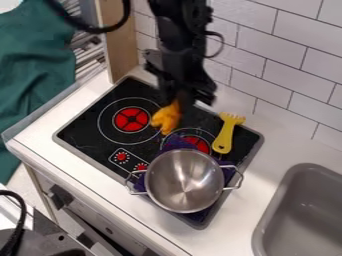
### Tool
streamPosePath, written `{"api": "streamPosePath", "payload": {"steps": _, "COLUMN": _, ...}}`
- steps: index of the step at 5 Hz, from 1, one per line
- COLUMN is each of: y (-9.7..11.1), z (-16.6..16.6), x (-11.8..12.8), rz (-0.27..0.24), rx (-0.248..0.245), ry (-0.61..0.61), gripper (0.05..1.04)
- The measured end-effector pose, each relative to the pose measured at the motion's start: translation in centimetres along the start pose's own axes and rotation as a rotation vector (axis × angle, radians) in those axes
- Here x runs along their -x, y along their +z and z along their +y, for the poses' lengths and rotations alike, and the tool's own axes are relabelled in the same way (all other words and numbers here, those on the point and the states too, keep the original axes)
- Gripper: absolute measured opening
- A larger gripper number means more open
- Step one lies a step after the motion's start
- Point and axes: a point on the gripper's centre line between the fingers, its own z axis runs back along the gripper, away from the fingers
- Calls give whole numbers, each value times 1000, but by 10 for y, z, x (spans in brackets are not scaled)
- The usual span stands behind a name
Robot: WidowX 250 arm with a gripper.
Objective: Move the yellow fish from the silver dish to the left stove
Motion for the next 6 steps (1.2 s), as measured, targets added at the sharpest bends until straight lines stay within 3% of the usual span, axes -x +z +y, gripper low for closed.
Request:
{"api": "streamPosePath", "payload": {"steps": 2, "y": -66, "z": 50, "x": -31, "rz": 188, "rx": -19, "ry": 112, "gripper": 267}}
{"api": "streamPosePath", "payload": {"steps": 3, "y": -91, "z": 65, "x": -43, "rz": 255, "rx": -17, "ry": 122, "gripper": 267}}
{"api": "streamPosePath", "payload": {"steps": 4, "y": -107, "z": 82, "x": -56, "rz": 283, "rx": -35, "ry": 123, "gripper": 267}}
{"api": "streamPosePath", "payload": {"steps": 5, "y": -106, "z": 96, "x": -64, "rz": 291, "rx": -59, "ry": 125, "gripper": 267}}
{"api": "streamPosePath", "payload": {"steps": 6, "y": -110, "z": 102, "x": -55, "rz": 305, "rx": -49, "ry": 124, "gripper": 322}}
